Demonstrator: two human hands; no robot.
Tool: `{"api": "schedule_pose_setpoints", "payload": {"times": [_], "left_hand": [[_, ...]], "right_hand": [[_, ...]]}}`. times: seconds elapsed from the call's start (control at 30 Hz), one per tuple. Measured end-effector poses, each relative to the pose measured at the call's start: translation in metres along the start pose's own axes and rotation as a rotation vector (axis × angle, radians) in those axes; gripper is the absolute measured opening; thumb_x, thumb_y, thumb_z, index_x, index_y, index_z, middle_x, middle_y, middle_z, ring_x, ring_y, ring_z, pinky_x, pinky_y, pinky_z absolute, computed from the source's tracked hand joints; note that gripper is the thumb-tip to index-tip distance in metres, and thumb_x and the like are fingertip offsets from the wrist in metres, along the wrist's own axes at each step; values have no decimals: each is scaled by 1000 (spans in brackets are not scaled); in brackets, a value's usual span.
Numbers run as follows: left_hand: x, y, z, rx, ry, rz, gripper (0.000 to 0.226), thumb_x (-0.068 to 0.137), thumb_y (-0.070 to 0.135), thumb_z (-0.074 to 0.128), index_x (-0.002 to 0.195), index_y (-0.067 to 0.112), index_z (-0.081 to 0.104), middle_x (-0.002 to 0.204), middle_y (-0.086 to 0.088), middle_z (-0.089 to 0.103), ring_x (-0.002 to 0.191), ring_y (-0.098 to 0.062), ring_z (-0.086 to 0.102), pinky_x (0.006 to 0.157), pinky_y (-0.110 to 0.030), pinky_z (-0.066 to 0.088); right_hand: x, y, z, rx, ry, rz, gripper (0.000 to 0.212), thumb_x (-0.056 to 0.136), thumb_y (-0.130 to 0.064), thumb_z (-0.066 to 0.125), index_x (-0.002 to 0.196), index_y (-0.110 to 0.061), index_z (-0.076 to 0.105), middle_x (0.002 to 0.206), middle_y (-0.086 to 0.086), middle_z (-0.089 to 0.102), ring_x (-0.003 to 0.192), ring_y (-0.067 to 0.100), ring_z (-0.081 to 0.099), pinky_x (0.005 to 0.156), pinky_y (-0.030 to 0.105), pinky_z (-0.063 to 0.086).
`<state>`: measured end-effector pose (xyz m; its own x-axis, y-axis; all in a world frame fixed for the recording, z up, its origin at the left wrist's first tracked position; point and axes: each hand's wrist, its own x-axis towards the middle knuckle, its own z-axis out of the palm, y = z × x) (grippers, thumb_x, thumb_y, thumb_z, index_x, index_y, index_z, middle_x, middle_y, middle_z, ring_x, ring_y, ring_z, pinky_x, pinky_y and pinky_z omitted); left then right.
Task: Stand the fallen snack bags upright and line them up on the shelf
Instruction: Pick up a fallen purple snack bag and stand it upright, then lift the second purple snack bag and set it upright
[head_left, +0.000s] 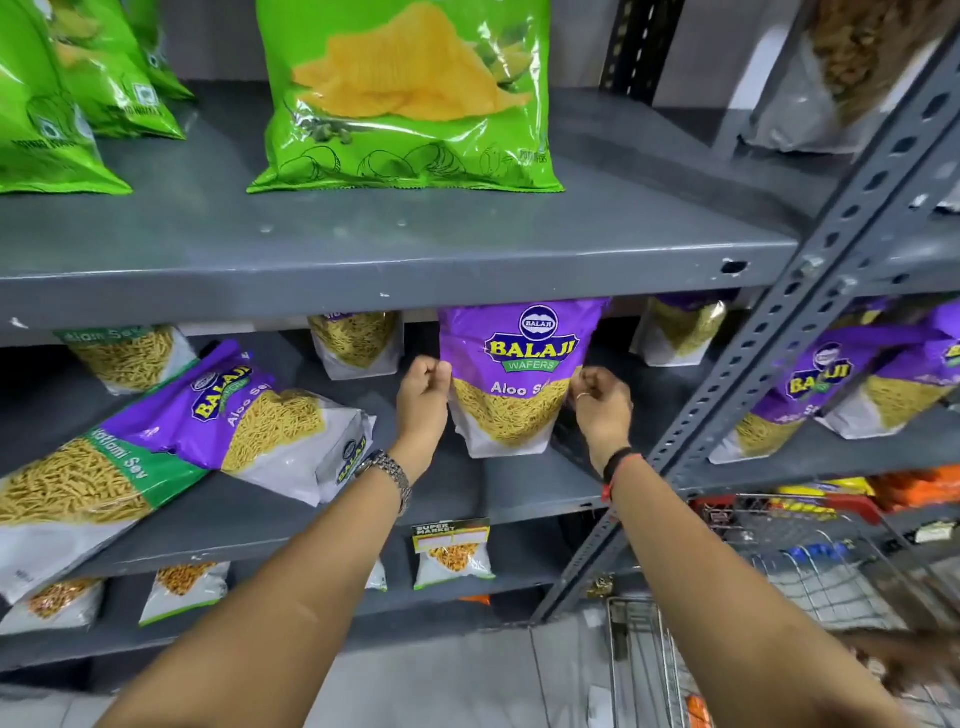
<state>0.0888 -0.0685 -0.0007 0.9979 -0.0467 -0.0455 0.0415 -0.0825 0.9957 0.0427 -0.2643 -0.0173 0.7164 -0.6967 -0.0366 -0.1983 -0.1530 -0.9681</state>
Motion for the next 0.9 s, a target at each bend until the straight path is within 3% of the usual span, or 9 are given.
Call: {"api": "schedule_pose_setpoints", "payload": {"times": [0.07, 0.2, 0.3, 0.43, 0.53, 0.6, 0.7, 0.77, 0.9], "left_hand": [[7, -10, 2, 81, 11, -13, 25, 92, 28, 45, 67, 26, 43, 70, -11, 56, 71, -23, 48, 70, -32, 42], [8, -27, -14, 76, -47, -91, 15, 89, 30, 51, 96, 17, 56, 111, -19, 65, 98, -25, 60, 94, -46, 50], [-7, -22, -40, -96, 16, -54, 24, 92, 21, 47, 112, 8, 52, 118, -11, 61, 101, -20, 59, 87, -33, 49], [-24, -23, -92, -212, 194, 82, 13, 94, 13, 43, 94, 23, 52, 105, -3, 65, 94, -14, 64, 80, -22, 53], [-26, -34, -136, -191, 413, 85, 23, 91, 7, 44, 88, 27, 54, 98, -6, 66, 93, -20, 62, 85, -33, 50], [-24, -47, -164, -189, 549, -6, 22, 89, 3, 45, 88, 21, 58, 87, 4, 65, 87, -10, 61, 89, -32, 46], [-16, -72, -195, -207, 585, -252, 16, 88, 8, 49, 97, -2, 56, 84, -11, 62, 86, -25, 61, 81, -38, 49], [-11, -86, -210, -145, 570, -382, 22, 87, 21, 52, 97, 2, 58, 98, -22, 65, 94, -34, 62, 84, -47, 52], [-6, -89, -221, -236, 470, -535, 18, 89, 27, 51, 97, 10, 50, 86, -8, 53, 81, -24, 53, 57, -30, 47]], "right_hand": [[7, 7, 8, -36, -39, 35, 30, 81, 0, 51, 65, -26, 56, 80, 9, 60, 78, 22, 56, 85, 52, 54], [-12, 17, 11, 29, -68, 153, 13, 91, -9, 46, 89, -11, 59, 92, 15, 60, 85, 25, 59, 81, 50, 55], [-31, 31, 8, -27, -93, 264, 22, 88, -6, 44, 72, -14, 57, 88, 16, 62, 76, 25, 61, 68, 47, 59], [-69, 36, 29, -144, -440, 431, 27, 87, 4, 37, 90, -5, 62, 77, 9, 60, 61, 17, 56, 49, 28, 53], [-93, 16, 70, -243, -663, 369, 23, 90, 0, 36, 95, -9, 57, 74, 1, 60, 61, 13, 56, 45, 20, 49], [-100, -2, 105, -245, -688, 299, 23, 92, -4, 37, 92, -12, 58, 73, 2, 60, 57, 12, 54, 42, 21, 47], [-100, -29, 154, -406, -653, -36, 26, 93, -22, 42, 88, -9, 64, 87, 17, 67, 74, 28, 63, 69, 41, 54], [-99, -45, 182, -534, -661, -224, 37, 94, -32, 40, 97, -4, 63, 103, 23, 67, 97, 36, 63, 84, 43, 47], [-94, -69, 237, -712, -771, -231, 50, 96, -40, 29, 111, -1, 56, 124, 26, 58, 117, 39, 53, 96, 41, 41]]}}
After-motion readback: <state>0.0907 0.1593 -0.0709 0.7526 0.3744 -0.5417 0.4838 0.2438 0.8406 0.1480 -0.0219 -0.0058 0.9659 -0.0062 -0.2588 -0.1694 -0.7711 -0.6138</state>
